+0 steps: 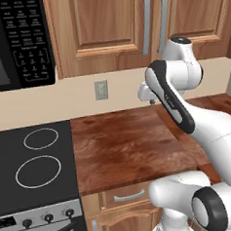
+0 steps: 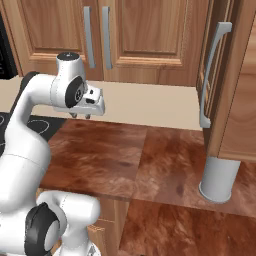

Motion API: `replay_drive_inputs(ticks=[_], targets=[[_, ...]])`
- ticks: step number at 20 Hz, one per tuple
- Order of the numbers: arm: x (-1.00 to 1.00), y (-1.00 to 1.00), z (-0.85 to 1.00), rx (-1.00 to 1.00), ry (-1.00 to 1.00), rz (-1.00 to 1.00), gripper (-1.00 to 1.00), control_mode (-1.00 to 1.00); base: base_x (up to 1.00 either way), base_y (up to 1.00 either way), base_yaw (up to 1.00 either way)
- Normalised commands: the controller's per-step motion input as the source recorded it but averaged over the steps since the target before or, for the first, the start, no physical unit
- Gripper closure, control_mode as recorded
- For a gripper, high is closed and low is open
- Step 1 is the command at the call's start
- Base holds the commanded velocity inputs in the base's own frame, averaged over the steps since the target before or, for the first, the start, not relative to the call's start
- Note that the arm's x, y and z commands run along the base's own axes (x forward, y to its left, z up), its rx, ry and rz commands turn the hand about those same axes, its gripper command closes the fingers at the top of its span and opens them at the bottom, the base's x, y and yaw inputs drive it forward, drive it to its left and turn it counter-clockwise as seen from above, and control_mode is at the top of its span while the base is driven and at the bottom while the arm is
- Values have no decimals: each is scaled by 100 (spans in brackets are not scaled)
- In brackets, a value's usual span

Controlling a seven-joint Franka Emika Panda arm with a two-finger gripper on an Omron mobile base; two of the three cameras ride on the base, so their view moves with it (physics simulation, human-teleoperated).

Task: Open the cabinet directly in front. Then move the beer and the cup to the dining counter with the candle on it.

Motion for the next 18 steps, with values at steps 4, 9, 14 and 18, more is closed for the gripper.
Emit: replay_drive_inputs(ticks=[4,9,14,18], targets=[[-22,0,0,0,-13,0,-100,-100,0,0,0],[-48,0,19,0,-33,0,-100,-100,0,0,0],[-59,0,48,0,-42,0,-100,-100,0,0,0],[-73,-1,52,0,-51,1,-100,-100,0,0,0]])
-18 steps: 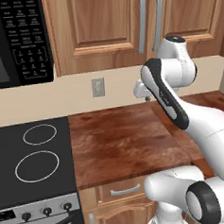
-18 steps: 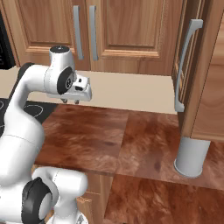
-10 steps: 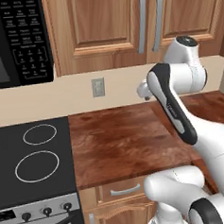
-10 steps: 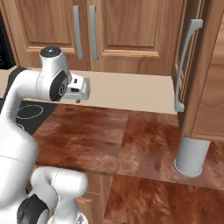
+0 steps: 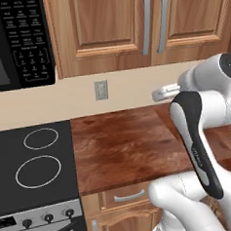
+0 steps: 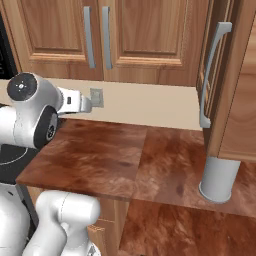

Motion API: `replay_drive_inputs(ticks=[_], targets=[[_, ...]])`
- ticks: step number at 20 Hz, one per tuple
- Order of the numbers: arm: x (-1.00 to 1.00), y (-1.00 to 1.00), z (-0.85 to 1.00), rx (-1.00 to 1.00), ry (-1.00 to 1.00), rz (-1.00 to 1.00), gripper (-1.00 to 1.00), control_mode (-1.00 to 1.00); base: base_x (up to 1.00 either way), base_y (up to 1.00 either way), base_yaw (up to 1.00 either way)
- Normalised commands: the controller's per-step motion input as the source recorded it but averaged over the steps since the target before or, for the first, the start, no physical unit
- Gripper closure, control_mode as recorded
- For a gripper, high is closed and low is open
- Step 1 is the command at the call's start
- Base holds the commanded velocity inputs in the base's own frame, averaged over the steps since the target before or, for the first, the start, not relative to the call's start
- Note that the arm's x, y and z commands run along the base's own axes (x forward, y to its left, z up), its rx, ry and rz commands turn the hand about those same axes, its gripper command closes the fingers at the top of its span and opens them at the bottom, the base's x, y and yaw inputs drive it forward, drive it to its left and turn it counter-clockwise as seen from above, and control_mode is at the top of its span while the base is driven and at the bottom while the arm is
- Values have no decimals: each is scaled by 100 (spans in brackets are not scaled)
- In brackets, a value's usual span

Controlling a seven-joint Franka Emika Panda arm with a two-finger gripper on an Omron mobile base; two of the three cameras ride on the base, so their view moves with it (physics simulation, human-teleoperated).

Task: Open the cabinet directly in front. Then move the beer and the cup to the dining counter with the candle on it.

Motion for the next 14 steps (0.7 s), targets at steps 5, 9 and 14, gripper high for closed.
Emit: replay_drive_inputs(ticks=[5,9,14], targets=[[-57,-1,62,1,-50,1,-100,-100,0,0,0],[-29,0,65,4,-43,0,-100,-100,0,0,0],[-39,-8,56,9,-47,0,-100,-100,0,0,0]])
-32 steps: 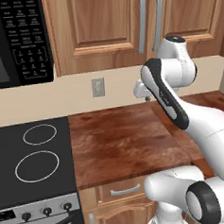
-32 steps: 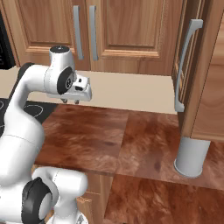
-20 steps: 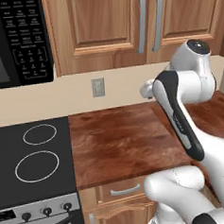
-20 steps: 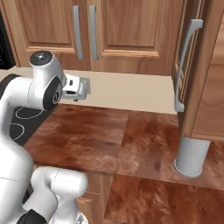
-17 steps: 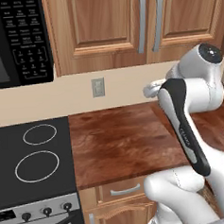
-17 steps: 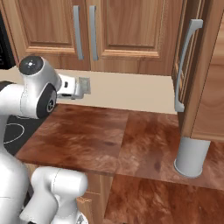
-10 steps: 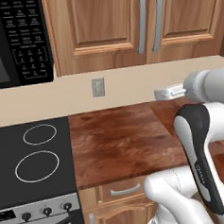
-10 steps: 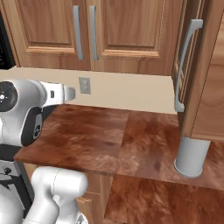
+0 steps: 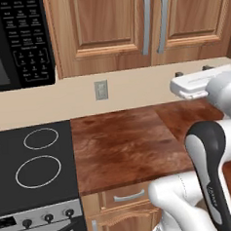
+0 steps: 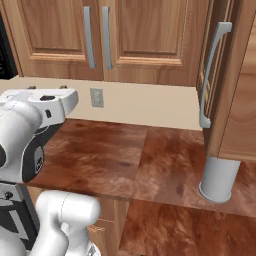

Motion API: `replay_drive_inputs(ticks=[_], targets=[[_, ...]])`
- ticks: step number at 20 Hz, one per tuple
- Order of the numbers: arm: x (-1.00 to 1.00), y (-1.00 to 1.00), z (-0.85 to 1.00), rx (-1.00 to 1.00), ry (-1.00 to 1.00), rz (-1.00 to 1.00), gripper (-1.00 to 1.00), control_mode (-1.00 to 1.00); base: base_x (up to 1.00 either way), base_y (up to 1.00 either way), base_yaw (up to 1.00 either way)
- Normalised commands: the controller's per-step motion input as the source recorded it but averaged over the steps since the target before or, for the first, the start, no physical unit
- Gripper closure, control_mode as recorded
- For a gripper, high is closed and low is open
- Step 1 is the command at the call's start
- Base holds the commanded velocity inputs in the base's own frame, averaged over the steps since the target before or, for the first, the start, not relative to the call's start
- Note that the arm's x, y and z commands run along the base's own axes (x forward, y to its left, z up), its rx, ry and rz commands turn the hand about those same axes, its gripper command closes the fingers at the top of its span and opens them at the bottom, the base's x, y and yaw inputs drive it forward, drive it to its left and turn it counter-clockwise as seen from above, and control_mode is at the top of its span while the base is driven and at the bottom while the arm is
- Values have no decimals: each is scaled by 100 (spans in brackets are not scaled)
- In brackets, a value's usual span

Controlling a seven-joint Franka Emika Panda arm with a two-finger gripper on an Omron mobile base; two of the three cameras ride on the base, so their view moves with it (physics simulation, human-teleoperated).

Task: Open the cabinet directly in front. Then move the beer and the cup to the dining counter with the candle on it.

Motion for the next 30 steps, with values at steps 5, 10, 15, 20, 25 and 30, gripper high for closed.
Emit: replay_drive_inputs(ticks=[5,10,15,20,25,30], targets=[[-26,-9,21,9,-25,0,-100,-100,0,0,0],[0,0,0,0,-1,0,-100,-100,0,0,0],[0,0,23,0,-10,0,-100,-100,0,0,0],[17,0,31,0,-11,0,-100,-100,0,0,0],[39,0,26,0,-9,0,-100,-100,0,0,0],[47,3,11,0,-4,0,-100,-100,0,0,0]])
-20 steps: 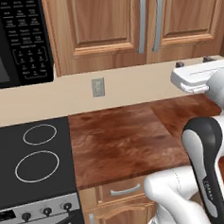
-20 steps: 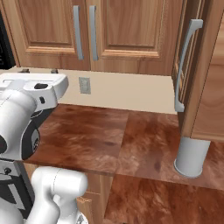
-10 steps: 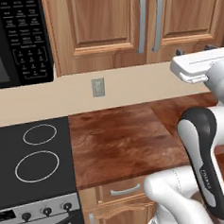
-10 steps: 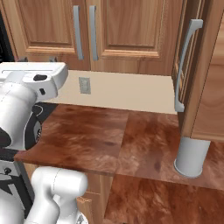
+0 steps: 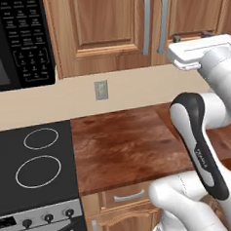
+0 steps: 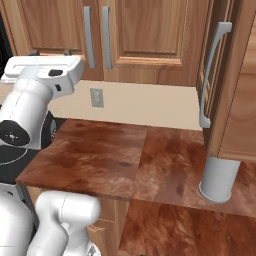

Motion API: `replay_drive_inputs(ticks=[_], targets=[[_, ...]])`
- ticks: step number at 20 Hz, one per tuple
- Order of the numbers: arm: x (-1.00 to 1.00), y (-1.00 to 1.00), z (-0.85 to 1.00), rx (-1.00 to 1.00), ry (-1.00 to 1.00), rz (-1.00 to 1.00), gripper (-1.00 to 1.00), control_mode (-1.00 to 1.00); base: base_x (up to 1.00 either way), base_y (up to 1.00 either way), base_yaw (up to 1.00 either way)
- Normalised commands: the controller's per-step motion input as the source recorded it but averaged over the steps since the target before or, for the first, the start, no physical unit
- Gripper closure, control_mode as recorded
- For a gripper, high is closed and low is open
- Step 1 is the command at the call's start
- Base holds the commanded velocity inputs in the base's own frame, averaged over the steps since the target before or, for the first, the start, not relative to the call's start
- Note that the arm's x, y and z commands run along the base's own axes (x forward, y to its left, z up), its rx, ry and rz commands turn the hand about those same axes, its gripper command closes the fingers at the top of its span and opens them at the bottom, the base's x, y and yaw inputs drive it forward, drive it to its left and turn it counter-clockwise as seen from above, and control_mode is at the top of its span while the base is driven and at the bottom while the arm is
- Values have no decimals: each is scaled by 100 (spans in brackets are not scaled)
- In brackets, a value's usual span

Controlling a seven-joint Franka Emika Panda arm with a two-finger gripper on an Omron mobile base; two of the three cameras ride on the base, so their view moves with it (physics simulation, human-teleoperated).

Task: Open the cabinet directly in front. Then move the beer and the cup to the dining counter with the candle on it.

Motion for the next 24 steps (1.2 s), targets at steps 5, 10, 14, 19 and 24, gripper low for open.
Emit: replay_drive_inputs(ticks=[5,10,14,19,24], targets=[[50,1,0,-1,4,0,-100,-100,0,0,0],[45,0,-1,-5,14,0,-100,-100,0,0,0],[44,0,0,-2,12,0,-100,-100,0,0,0],[45,2,0,-2,7,0,-100,-100,0,0,0],[43,8,-6,-3,5,0,-100,-100,0,0,0]])
